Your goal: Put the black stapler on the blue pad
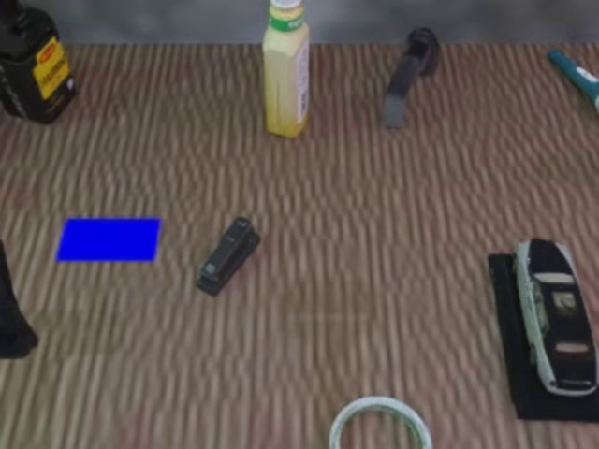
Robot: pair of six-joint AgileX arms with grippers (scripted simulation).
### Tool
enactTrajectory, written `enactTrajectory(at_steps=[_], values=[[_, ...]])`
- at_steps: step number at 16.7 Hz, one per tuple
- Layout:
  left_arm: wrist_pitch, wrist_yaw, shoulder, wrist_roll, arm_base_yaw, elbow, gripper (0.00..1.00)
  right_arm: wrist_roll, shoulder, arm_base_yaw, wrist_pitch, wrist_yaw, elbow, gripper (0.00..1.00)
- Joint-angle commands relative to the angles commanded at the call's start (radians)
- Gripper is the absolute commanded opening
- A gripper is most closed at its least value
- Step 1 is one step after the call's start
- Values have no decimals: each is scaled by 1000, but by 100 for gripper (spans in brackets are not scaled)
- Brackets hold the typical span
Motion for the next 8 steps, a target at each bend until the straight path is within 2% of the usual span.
enactTrajectory(at_steps=[4, 8], values=[[-22, 1, 30, 2, -10, 30, 100, 0, 0, 0, 0, 0, 0, 100], [-149, 3, 216, 11, -60, 217, 100, 0, 0, 0, 0, 0, 0, 100]])
